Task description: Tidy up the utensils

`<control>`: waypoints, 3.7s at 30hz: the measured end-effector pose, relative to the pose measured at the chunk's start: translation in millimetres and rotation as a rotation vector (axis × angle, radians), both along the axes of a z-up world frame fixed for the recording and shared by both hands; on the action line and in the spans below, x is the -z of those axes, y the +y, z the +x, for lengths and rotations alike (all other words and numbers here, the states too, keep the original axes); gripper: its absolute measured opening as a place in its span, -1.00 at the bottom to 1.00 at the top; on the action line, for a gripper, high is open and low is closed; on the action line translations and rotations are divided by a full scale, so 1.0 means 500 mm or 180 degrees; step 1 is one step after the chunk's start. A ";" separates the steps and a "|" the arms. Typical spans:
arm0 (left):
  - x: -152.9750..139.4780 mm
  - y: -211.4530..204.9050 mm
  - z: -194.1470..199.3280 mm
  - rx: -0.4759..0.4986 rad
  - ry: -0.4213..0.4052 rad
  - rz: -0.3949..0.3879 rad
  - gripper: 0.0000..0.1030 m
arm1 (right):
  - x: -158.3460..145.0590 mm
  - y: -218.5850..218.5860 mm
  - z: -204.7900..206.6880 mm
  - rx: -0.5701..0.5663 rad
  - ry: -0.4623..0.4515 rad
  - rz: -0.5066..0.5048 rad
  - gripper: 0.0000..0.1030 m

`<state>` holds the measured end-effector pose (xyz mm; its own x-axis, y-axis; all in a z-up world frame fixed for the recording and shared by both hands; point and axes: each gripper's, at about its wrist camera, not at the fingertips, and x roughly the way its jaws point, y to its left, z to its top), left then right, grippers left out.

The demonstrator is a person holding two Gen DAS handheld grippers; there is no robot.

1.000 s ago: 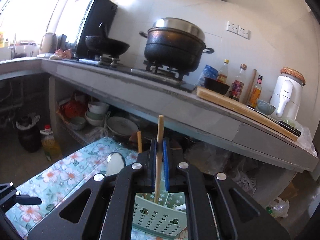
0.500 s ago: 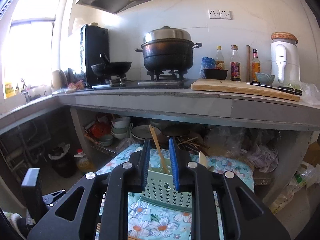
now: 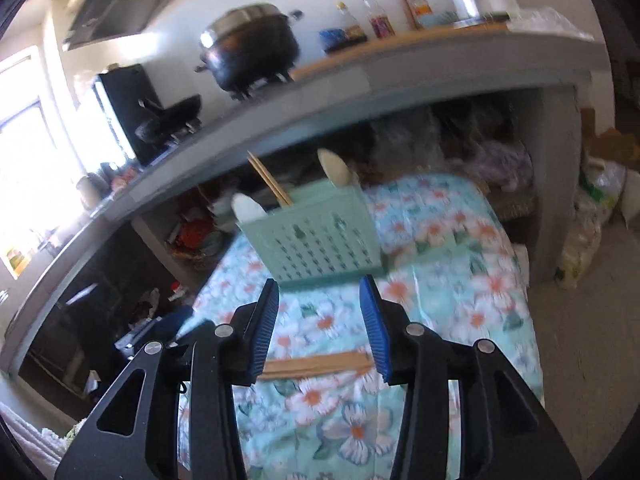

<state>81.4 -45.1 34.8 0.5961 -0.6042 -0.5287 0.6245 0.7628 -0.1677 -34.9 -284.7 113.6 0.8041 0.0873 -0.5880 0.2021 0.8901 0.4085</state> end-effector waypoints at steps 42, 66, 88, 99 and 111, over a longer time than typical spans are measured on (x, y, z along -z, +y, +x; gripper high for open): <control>0.127 -0.114 -0.119 0.1323 0.0435 0.1682 -0.75 | 0.257 -0.075 -0.058 0.0387 0.0853 0.1253 -0.19; 0.151 -0.286 0.015 0.1375 0.1112 0.1323 -0.69 | 0.264 -0.070 -0.050 0.0298 0.0846 0.1338 -0.19; -0.007 -0.136 0.059 0.0773 0.1041 0.0167 -0.91 | 0.249 -0.052 -0.036 0.0256 0.0777 0.1428 -0.19; -0.080 -0.009 0.066 0.0341 0.0681 -0.0266 -0.91 | 0.221 0.003 0.036 -0.0053 0.0680 0.1596 -0.19; -0.081 0.067 0.078 0.0053 0.0665 -0.0471 -0.91 | 0.298 0.044 0.112 -0.0131 0.0980 0.1852 -0.20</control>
<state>120.4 -11.5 75.0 0.4726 -0.6930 -0.5445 0.5767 0.7103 -0.4035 21.1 -262.7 -35.3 0.5959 0.4873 -0.6383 0.3573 0.5509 0.7542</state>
